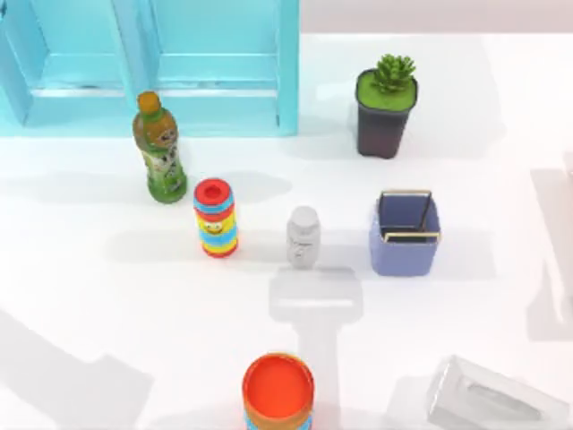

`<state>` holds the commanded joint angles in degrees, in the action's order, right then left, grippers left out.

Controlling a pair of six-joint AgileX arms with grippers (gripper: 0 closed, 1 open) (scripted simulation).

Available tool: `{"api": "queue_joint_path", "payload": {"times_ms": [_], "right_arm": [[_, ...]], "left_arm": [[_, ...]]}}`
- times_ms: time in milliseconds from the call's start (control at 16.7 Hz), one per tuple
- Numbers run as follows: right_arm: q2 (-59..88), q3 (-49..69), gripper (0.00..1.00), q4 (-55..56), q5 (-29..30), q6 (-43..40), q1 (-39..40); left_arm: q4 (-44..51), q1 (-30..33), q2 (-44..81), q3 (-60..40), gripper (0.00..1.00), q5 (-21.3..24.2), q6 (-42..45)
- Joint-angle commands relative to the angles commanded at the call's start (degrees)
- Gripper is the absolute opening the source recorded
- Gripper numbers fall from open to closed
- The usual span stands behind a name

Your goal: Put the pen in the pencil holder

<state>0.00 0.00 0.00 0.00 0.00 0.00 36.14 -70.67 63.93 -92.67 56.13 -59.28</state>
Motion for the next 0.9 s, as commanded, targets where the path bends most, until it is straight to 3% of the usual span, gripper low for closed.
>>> {"api": "queue_joint_path", "payload": {"times_ms": [540, 900], "right_arm": [[0.0, 0.0, 1.00, 0.0, 0.0, 0.0, 0.0], [0.0, 0.0, 1.00, 0.0, 0.0, 0.0, 0.0]], "left_arm": [[-27.7, -16.8, -13.2, -38.8, 0.00, 26.0, -64.7], [-47.1, -28.5, -23.4, -67.2, 0.00, 37.1, -103.9]]}}
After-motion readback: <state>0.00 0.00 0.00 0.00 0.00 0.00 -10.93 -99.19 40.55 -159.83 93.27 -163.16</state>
